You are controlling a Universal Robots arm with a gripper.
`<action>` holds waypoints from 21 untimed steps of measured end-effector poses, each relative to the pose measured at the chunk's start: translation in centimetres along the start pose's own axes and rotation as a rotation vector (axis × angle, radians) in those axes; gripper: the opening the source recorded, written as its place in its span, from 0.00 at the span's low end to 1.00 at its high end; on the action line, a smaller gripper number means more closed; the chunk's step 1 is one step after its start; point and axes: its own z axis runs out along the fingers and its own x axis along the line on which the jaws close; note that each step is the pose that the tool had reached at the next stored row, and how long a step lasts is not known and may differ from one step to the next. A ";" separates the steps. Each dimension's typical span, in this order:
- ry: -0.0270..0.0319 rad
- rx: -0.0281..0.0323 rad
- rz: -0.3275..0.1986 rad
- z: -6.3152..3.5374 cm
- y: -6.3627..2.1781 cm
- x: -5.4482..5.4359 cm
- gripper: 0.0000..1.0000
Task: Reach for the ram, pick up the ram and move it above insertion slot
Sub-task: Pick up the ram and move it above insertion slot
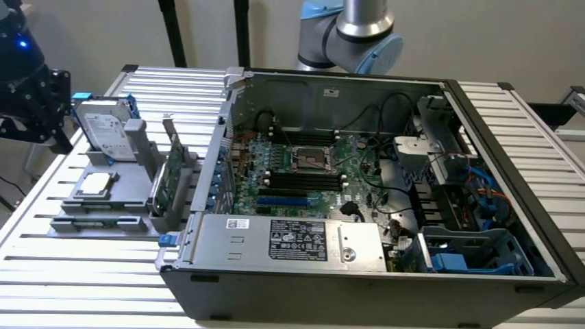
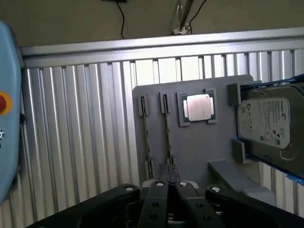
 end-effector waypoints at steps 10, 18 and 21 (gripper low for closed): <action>-0.0002 0.0119 -0.108 0.03 0.00 0.0 0.11; -0.0003 0.0120 -0.108 0.14 0.00 0.0 0.36; -0.0002 0.0119 -0.108 0.56 -0.02 0.1 0.36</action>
